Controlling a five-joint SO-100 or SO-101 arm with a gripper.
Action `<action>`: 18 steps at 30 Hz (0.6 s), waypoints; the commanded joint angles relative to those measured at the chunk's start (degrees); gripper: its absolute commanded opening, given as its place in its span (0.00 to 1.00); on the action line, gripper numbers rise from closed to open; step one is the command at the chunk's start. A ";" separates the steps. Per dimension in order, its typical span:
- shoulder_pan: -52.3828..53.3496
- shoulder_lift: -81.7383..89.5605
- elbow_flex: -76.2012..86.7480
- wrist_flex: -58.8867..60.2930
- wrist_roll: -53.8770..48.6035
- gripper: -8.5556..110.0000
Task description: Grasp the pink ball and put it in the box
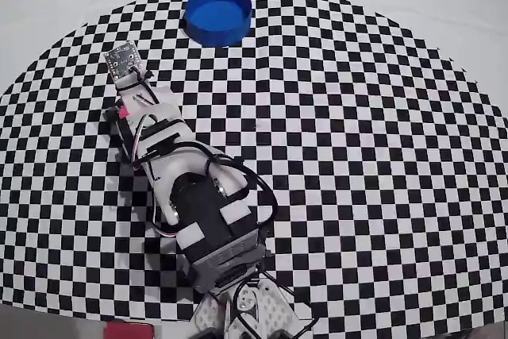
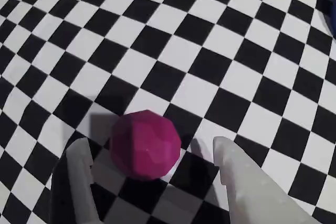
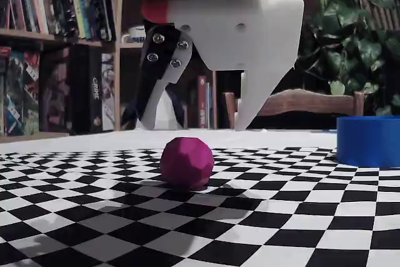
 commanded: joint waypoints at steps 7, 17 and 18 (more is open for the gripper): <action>-0.62 -1.23 -3.60 -0.70 0.26 0.30; -0.70 -2.02 -4.13 -0.70 0.26 0.30; -0.70 -2.11 -4.22 -0.70 0.26 0.30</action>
